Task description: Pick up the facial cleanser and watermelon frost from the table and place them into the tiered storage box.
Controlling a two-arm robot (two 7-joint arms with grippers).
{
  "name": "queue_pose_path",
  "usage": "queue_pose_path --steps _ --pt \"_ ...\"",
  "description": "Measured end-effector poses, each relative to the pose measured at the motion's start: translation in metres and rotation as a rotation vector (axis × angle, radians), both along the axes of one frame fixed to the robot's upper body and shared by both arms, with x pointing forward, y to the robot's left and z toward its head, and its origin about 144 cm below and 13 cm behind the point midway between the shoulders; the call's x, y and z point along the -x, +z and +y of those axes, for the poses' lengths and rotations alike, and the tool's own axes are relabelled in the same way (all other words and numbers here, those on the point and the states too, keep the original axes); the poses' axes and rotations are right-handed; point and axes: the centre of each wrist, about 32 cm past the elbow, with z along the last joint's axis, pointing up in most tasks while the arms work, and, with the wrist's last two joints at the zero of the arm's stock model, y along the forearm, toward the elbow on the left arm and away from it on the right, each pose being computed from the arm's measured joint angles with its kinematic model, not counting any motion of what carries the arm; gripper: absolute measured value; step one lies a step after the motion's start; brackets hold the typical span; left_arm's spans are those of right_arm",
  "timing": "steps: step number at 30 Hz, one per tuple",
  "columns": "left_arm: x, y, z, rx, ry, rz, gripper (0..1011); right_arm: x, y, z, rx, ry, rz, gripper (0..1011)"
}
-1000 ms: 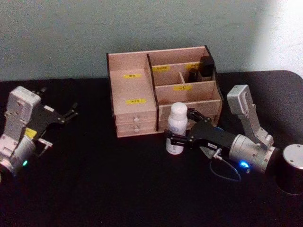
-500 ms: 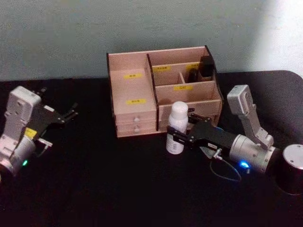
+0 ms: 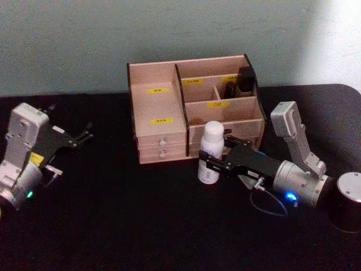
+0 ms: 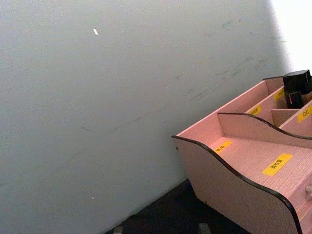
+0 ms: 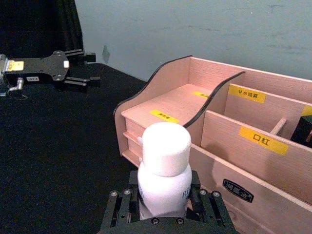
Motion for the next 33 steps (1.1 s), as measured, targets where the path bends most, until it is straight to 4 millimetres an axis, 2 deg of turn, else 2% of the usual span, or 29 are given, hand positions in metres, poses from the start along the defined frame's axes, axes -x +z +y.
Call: queue_pose_path --steps 4,9,17,18,24,33 --pt "0.0 0.0 0.0 0.0 0.0 0.0 1001 0.001 0.002 -0.001 -0.004 0.005 -0.005 594" --pt "0.0 0.0 0.0 0.0 0.0 0.0 1001 0.001 0.014 -0.003 -0.032 0.011 -0.02 594" --pt "0.0 0.0 0.0 0.0 0.0 0.0 1001 -0.007 0.057 -0.007 -0.118 -0.02 -0.084 594" --pt "0.0 0.0 0.0 0.0 0.0 0.0 1001 -0.007 0.057 -0.007 -0.118 -0.02 -0.084 594" --pt "0.0 0.0 0.0 0.0 0.0 0.0 1001 -0.025 0.078 -0.001 -0.157 -0.063 -0.15 594" --pt "0.0 0.0 0.0 0.0 0.0 0.0 1001 -0.049 0.082 0.011 -0.129 -0.11 -0.192 594"
